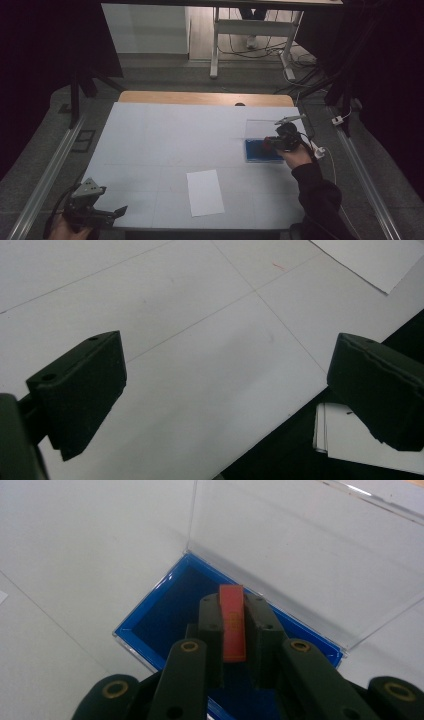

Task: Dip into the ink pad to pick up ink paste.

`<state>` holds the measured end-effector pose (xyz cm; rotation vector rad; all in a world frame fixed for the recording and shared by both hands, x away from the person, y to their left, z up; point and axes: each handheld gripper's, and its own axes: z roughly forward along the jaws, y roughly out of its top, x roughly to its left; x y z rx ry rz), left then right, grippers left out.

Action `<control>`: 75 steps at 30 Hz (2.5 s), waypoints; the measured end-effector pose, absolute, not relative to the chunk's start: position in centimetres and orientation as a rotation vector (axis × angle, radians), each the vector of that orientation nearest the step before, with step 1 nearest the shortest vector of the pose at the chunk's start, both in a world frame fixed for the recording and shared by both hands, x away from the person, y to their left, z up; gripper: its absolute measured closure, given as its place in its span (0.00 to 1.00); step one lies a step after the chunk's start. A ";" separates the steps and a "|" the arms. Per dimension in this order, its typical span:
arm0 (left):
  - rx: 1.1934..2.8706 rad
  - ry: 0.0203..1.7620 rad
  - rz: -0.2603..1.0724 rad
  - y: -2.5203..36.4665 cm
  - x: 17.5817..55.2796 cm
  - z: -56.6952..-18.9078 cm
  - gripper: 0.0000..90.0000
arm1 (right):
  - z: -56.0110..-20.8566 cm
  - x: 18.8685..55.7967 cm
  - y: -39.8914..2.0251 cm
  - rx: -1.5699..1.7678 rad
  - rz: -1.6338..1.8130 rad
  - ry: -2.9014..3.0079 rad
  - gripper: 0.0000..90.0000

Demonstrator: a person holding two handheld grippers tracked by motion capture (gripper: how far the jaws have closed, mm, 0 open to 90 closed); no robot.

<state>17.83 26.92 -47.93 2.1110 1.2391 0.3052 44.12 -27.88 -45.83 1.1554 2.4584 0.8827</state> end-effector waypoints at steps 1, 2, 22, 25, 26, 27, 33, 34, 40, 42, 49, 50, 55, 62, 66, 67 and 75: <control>2.112 1.237 0.306 26.9 17.8 -47.9 0.03 | -46.0 44.2 -27.7 1.140 0.873 2.461 0.88; 2.110 1.239 0.303 26.9 17.8 -47.9 0.03 | -46.1 44.2 -27.6 1.134 0.865 2.462 0.88; 2.111 1.241 0.303 26.9 17.9 -48.0 0.03 | -47.3 44.5 -27.3 1.130 0.785 2.481 0.89; 2.114 1.241 0.305 26.9 17.9 -48.0 0.03 | -47.3 44.5 -27.2 1.129 0.782 2.479 0.89; 2.115 1.241 0.305 26.9 17.9 -48.0 0.03 | -47.3 44.4 -27.2 1.135 0.781 2.477 0.89; 2.117 1.240 0.305 26.9 17.9 -48.0 0.03 | -47.4 44.4 -27.2 1.136 0.781 2.473 0.89; 2.120 1.241 0.302 26.8 17.9 -48.0 0.03 | -47.5 44.3 -27.1 1.147 0.784 2.459 0.89; 2.122 1.240 0.303 26.8 17.9 -48.0 0.03 | -47.5 44.3 -27.0 1.145 0.782 2.459 0.89; 2.124 1.241 0.303 26.8 18.0 -48.0 0.03 | -47.6 44.3 -27.1 1.159 0.790 2.456 0.89; 2.125 1.242 0.303 26.8 18.0 -48.0 0.03 | -47.6 44.3 -27.2 1.164 0.800 2.453 0.89; 2.121 1.238 0.302 26.8 17.9 -48.0 0.03 | -47.7 44.2 -27.6 1.189 0.834 2.448 0.89; 2.119 1.238 0.300 26.9 17.9 -48.0 0.04 | -47.7 44.2 -27.7 1.179 0.845 2.447 0.89; 2.113 1.239 0.296 26.9 17.9 -48.0 0.03 | -47.7 44.1 -28.0 1.190 0.870 2.433 0.89; 2.109 1.241 0.294 27.0 17.9 -48.0 0.03 | -47.3 43.8 -28.4 1.214 0.910 2.385 0.88; 2.104 1.243 0.292 27.0 17.9 -48.0 0.03 | -46.7 43.5 -28.8 1.221 0.944 2.357 0.88; 2.102 1.243 0.291 27.0 17.9 -48.0 0.03 | -46.6 43.4 -28.9 1.216 0.950 2.354 0.88; 2.100 1.241 0.289 27.1 17.9 -47.9 0.03 | -45.6 43.0 -28.5 1.177 0.936 2.361 0.88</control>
